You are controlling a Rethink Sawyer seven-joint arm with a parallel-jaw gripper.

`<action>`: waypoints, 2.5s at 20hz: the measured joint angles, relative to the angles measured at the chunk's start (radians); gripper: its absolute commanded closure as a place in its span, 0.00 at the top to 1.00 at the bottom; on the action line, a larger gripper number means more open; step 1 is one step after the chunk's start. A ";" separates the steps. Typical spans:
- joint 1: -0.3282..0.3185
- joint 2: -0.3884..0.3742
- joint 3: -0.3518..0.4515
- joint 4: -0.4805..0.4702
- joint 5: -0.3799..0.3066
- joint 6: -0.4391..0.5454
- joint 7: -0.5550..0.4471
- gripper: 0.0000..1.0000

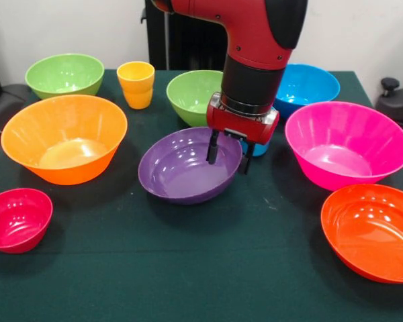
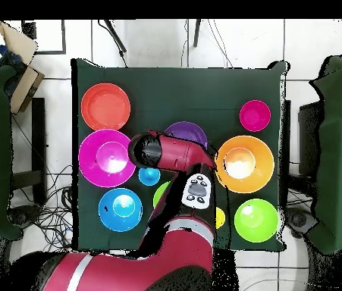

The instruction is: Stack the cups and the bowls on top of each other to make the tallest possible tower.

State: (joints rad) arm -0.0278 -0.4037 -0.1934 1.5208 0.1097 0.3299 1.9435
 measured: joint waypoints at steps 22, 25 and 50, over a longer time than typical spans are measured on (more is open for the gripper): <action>-0.088 -0.058 0.028 -0.174 -0.001 0.149 0.000 1.00; -0.089 -0.057 0.028 -0.195 -0.008 0.149 0.000 1.00; -0.338 -0.034 0.099 -0.422 -0.222 0.377 -0.030 1.00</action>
State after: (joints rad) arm -0.3659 -0.4375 -0.0941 1.0992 -0.1121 0.7066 1.9133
